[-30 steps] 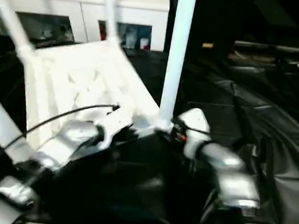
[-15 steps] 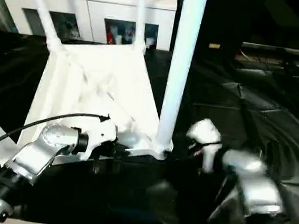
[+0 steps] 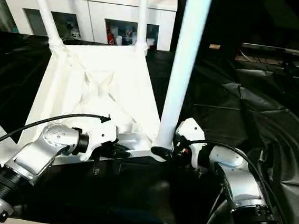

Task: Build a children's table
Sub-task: Rotate leg to tighten

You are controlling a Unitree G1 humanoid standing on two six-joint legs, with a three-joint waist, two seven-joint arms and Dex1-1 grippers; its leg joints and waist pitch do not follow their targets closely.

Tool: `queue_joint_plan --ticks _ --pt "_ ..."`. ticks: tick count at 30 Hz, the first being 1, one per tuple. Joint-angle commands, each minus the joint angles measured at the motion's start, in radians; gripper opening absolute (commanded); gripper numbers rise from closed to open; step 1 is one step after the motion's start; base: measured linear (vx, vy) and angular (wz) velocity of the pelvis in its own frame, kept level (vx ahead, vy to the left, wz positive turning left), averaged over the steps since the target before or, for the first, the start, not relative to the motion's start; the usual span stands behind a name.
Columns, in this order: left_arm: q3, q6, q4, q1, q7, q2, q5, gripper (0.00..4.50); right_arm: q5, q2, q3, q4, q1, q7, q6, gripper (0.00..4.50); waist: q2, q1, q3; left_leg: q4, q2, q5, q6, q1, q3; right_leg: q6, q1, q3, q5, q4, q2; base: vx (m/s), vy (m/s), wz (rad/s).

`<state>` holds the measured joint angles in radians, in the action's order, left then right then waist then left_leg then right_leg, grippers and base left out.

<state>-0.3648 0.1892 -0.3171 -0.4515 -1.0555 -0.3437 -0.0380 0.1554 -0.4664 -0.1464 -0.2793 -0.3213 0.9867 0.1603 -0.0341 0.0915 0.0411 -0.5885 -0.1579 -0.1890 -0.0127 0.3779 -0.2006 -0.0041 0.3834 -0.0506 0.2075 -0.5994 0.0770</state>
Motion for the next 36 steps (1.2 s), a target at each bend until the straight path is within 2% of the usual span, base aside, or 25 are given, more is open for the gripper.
queue_joint_plan --ticks 1,8,12,14,16,17,18,20,21,22,23,24,25,26,27,28,30,32,34,36 --pt "-0.021 0.001 0.019 0.006 -0.01 0.011 0.013 0.0 -0.003 0.001 -0.01 -0.008 -0.007 0.011 -0.007 2.54 0.015 -0.002 -0.056 0.062 -0.08 -0.128 0.089 -0.018 0.035 -0.265 -0.039 0.044 0.059 0.055 0.082 0.0 0.0 0.0" --pt "-0.02 0.001 0.017 0.007 -0.009 0.013 0.012 0.0 -0.003 0.009 -0.013 -0.007 -0.001 0.005 -0.009 2.19 0.015 -0.004 -0.057 0.062 -0.079 -0.139 0.079 -0.018 0.036 -0.259 -0.039 0.045 0.072 0.056 0.081 0.0 0.0 0.0" --pt "-0.013 0.016 -0.017 -0.006 0.032 0.029 -0.005 0.0 -0.007 0.048 0.004 -0.013 0.008 -0.076 0.026 2.07 0.014 -0.006 -0.055 0.063 -0.078 -0.139 0.079 -0.018 0.035 -0.261 -0.036 0.045 0.075 0.057 0.08 0.0 0.0 0.0" --pt "-0.006 0.016 -0.06 -0.025 0.081 0.053 -0.02 0.0 -0.018 0.076 0.006 -0.011 0.021 -0.131 0.038 2.05 0.016 -0.009 -0.051 0.066 -0.076 -0.173 0.062 -0.019 0.036 -0.248 -0.035 0.046 0.138 0.064 0.081 0.0 0.0 0.0" --pt "0.009 0.021 -0.16 -0.073 0.191 0.111 -0.049 0.0 -0.028 0.135 0.01 0.001 0.048 -0.23 0.073 2.05 0.017 -0.011 -0.042 0.072 -0.073 -0.243 0.027 -0.025 0.036 -0.213 -0.028 0.049 0.284 0.08 0.081 0.0 0.0 0.0" --pt "0.015 0.029 -0.192 -0.091 0.226 0.134 -0.053 0.0 -0.032 0.156 0.014 0.003 0.054 -0.268 0.087 2.03 0.013 -0.011 -0.04 0.072 -0.073 -0.268 0.014 -0.031 0.036 -0.201 -0.023 0.051 0.33 0.087 0.08 0.0 0.0 0.0" --pt "0.019 0.036 -0.21 -0.102 0.246 0.148 -0.055 0.0 -0.034 0.169 0.017 0.004 0.057 -0.291 0.095 2.02 0.015 -0.008 -0.037 0.072 -0.071 -0.32 -0.01 -0.044 0.038 -0.181 -0.016 0.052 0.422 0.097 0.083 0.0 0.0 0.0" --pt "0.028 0.044 -0.251 -0.129 0.3 0.179 -0.062 0.0 -0.041 0.199 0.024 0.006 0.061 -0.344 0.113 2.02 0.015 -0.008 -0.036 0.077 -0.073 -0.349 -0.023 -0.044 0.043 -0.152 -0.016 0.053 0.486 0.105 0.085 0.0 0.0 0.0" --pt "0.037 0.054 -0.296 -0.159 0.359 0.213 -0.069 0.0 -0.049 0.239 0.038 0.007 0.062 -0.418 0.143 2.02 0.012 -0.009 -0.034 0.078 -0.073 -0.381 -0.034 -0.05 0.045 -0.136 -0.008 0.052 0.521 0.11 0.086 -0.053 0.005 0.07" --pt "0.038 0.055 -0.297 -0.16 0.36 0.214 -0.069 0.0 -0.049 0.24 0.038 0.007 0.062 -0.42 0.143 2.02 0.012 -0.012 -0.03 0.079 -0.07 -0.418 -0.042 -0.056 0.047 -0.117 -0.002 0.05 0.574 0.117 0.084 -0.053 0.005 0.07" --pt "0.047 0.065 -0.327 -0.181 0.409 0.238 -0.073 0.0 -0.06 0.267 0.054 0.004 0.059 -0.48 0.165 2.02 0.009 -0.016 -0.029 0.082 -0.07 -0.445 -0.052 -0.057 0.052 -0.101 -0.003 0.048 0.599 0.121 0.084 0.0 0.0 0.0" --pt "0.055 0.08 -0.364 -0.204 0.466 0.265 -0.08 0.0 -0.072 0.302 0.088 -0.009 0.049 -0.577 0.204 2.01 0.004 -0.015 -0.03 0.084 -0.071 -0.459 -0.056 -0.059 0.056 -0.097 -0.004 0.046 0.602 0.12 0.086 0.0 0.0 0.0" --pt "0.061 0.085 -0.395 -0.224 0.51 0.288 -0.086 0.0 -0.078 0.331 0.118 -0.019 0.04 -0.658 0.236 2.01 0.005 -0.019 -0.032 0.088 -0.07 -0.473 -0.066 -0.062 0.058 -0.09 -0.004 0.044 0.597 0.121 0.084 0.0 0.0 0.0" --pt "0.065 0.091 -0.426 -0.244 0.549 0.311 -0.093 0.0 -0.075 0.367 0.163 -0.031 0.03 -0.757 0.269 2.01 0.005 -0.02 -0.036 0.093 -0.071 -0.465 -0.071 -0.056 0.061 -0.088 -0.01 0.045 0.567 0.118 0.086 0.0 0.0 0.0" --pt "0.066 0.091 -0.432 -0.248 0.555 0.316 -0.094 0.0 -0.073 0.374 0.173 -0.033 0.028 -0.776 0.275 2.0 -0.005 -0.019 -0.035 0.095 -0.071 -0.464 -0.074 -0.057 0.061 -0.09 -0.006 0.047 0.55 0.12 0.085 0.0 0.0 0.0" --pt "0.068 0.087 -0.449 -0.257 0.562 0.324 -0.097 0.0 -0.07 0.388 0.188 -0.032 0.026 -0.804 0.284 1.99 -0.001 -0.021 -0.039 0.098 -0.073 -0.468 -0.079 -0.057 0.063 -0.094 -0.011 0.045 0.505 0.118 0.084 0.0 0.0 0.0" --pt "0.069 0.079 -0.473 -0.269 0.572 0.334 -0.102 0.0 -0.08 0.4 0.195 -0.027 0.025 -0.835 0.291 1.97 -0.006 -0.02 -0.042 0.103 -0.074 -0.442 -0.077 -0.049 0.061 -0.107 -0.016 0.047 0.408 0.114 0.083 0.0 0.0 0.0" --pt "0.062 0.061 -0.485 -0.273 0.564 0.334 -0.106 0.0 -0.076 0.411 0.191 -0.026 0.024 -0.832 0.281 1.97 -0.004 -0.017 -0.044 0.103 -0.072 -0.425 -0.071 -0.046 0.057 -0.121 -0.017 0.05 0.342 0.108 0.084 0.0 0.0 0.0" --pt "0.054 0.044 -0.488 -0.272 0.546 0.33 -0.111 0.0 -0.07 0.415 0.187 -0.022 0.022 -0.822 0.268 1.97 0.001 -0.017 -0.043 0.101 -0.069 -0.403 -0.046 -0.041 0.054 -0.134 -0.022 0.051 0.322 0.107 0.089 0.0 0.0 0.0" --pt "0.043 0.027 -0.491 -0.272 0.527 0.322 -0.113 0.0 -0.074 0.416 0.179 -0.001 0.022 -0.803 0.254 1.97 0.002 -0.016 -0.043 0.1 -0.069 -0.391 -0.033 -0.041 0.053 -0.134 -0.022 0.051 0.333 0.108 0.092 0.0 0.0 0.0"
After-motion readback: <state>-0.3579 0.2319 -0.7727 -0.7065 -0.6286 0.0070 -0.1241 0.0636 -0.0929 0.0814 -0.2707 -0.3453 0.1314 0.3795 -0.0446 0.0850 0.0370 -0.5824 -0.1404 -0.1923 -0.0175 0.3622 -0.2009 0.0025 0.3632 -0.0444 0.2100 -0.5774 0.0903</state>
